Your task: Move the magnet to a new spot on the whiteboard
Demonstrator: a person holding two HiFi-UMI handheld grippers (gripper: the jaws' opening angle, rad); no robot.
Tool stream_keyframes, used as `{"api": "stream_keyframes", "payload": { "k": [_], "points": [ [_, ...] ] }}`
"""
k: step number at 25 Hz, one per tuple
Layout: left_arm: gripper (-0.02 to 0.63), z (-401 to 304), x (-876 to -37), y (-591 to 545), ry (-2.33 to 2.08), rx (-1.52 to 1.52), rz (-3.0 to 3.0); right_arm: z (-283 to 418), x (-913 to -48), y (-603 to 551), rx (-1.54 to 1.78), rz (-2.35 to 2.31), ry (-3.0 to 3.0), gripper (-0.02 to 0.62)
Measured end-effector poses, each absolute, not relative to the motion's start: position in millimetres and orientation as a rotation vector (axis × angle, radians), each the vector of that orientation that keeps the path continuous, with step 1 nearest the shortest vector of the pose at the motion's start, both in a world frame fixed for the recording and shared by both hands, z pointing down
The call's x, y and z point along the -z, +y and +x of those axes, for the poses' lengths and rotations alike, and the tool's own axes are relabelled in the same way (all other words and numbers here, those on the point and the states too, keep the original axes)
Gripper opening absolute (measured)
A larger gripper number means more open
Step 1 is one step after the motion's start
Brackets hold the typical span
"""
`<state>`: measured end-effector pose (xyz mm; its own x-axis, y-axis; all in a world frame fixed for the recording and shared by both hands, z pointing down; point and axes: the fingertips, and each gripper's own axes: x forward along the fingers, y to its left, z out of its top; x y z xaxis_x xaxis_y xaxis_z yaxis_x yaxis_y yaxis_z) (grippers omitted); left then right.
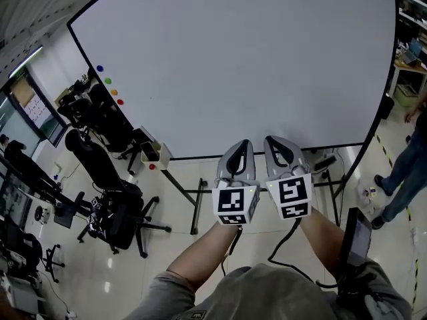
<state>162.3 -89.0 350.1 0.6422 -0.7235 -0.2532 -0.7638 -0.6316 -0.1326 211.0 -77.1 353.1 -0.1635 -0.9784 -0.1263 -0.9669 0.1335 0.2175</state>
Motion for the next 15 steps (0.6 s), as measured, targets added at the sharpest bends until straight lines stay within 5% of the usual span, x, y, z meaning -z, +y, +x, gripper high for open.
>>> {"api": "stream_keyframes", "payload": {
  "k": [15],
  "points": [
    [0.000, 127, -442, -16, 1.144, -0.132, -2.841, 179, -450, 2, 0.072, 2.014, -2.306, 0.006]
  ]
}}
